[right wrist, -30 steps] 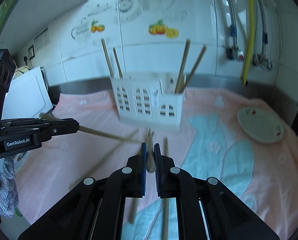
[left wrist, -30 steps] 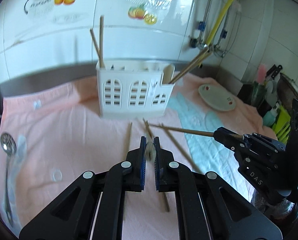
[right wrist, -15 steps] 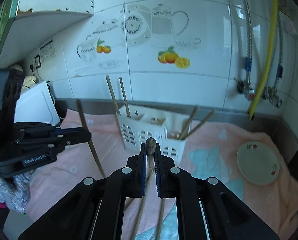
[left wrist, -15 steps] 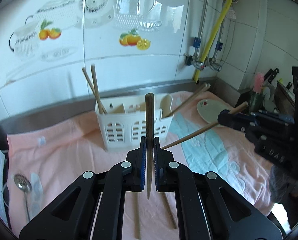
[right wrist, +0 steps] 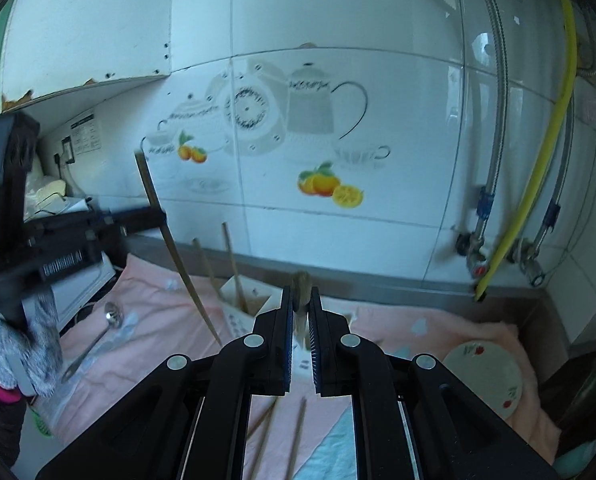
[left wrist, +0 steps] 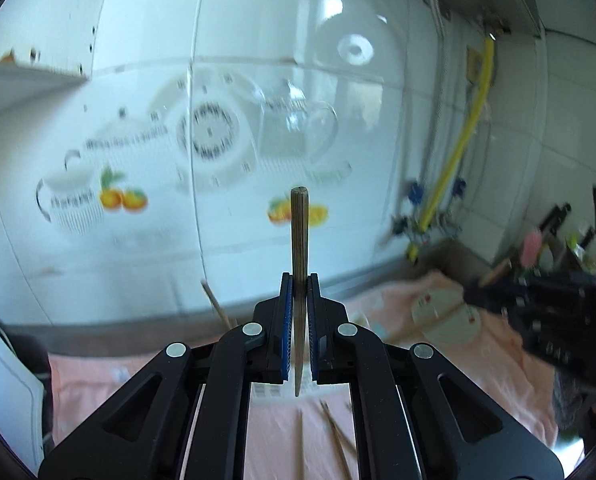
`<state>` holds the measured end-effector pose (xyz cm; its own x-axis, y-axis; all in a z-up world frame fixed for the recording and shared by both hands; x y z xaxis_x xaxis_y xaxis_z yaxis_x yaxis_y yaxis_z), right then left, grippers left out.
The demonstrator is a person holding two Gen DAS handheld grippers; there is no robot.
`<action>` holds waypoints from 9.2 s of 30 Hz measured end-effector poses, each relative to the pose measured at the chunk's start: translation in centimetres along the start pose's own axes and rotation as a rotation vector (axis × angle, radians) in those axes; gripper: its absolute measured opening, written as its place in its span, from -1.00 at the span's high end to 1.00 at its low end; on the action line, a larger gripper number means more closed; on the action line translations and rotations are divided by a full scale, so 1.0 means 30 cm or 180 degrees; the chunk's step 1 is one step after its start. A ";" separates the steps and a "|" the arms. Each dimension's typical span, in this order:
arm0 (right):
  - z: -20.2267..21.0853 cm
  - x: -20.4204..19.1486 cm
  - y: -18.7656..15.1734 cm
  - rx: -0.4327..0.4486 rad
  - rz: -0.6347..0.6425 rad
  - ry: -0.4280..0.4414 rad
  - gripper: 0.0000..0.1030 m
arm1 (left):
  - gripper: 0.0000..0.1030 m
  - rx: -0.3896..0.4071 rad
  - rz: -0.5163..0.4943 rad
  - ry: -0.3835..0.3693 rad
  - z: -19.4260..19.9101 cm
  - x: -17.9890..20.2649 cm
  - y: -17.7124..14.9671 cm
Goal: Organize utensils
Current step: 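Lift both chopsticks upright and carry them over the white holder, then lower both chopsticks into the holder and open both grippers, then withdraw both grippers from the holder toward the remaining chopsticks, then close the right gripper on a chopstick while the left gripper grasps another, then lift both held chopsticks upright and carry them over the white holder, then lower both chopsticks into the holder and open both grippers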
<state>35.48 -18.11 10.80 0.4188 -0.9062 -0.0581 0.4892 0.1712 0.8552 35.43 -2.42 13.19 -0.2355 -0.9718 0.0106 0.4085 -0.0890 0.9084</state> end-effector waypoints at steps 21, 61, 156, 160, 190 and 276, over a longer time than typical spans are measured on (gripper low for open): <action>-0.157 0.040 0.138 0.0399 -0.0175 -0.0128 0.86 | 0.88 -0.0284 0.0265 0.0227 -0.301 -0.141 -0.124; -0.082 0.029 -0.036 0.0392 -0.0132 -0.0253 0.42 | 0.07 -0.0140 0.0241 0.0302 -0.057 -0.140 -0.171; -0.078 -0.109 -0.859 -0.0400 -0.0441 -0.0133 0.87 | -0.08 -0.1227 0.0506 -0.0443 -0.026 0.244 -1.077; -0.040 -0.103 -0.817 -0.0272 -0.0457 -0.0117 0.87 | 0.19 -0.1289 0.0510 -0.0491 -0.070 0.266 -1.087; 0.062 -0.090 -0.680 0.0095 -0.0454 -0.0088 0.86 | 0.87 -0.1538 0.0343 -0.0318 -0.156 0.285 -1.065; -0.346 0.109 0.049 0.0024 -0.0384 -0.0141 0.86 | 0.89 -0.0189 0.0053 0.0128 -0.283 -0.138 -0.075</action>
<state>45.51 -16.81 6.51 0.3229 -0.9363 -0.1380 0.5280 0.0572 0.8473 42.98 -0.04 7.55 -0.1931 -0.9812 0.0076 0.4640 -0.0845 0.8818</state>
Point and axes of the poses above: each gripper's, at about its wrist camera, not at the fingertips, and z roughly against the way its jaws point, x to its right, y to its top, the point moved 7 cm from there along -z, roughly the way its jaws point, and after that the axes turned 4 degrees about -z, right-handed, at the moved point
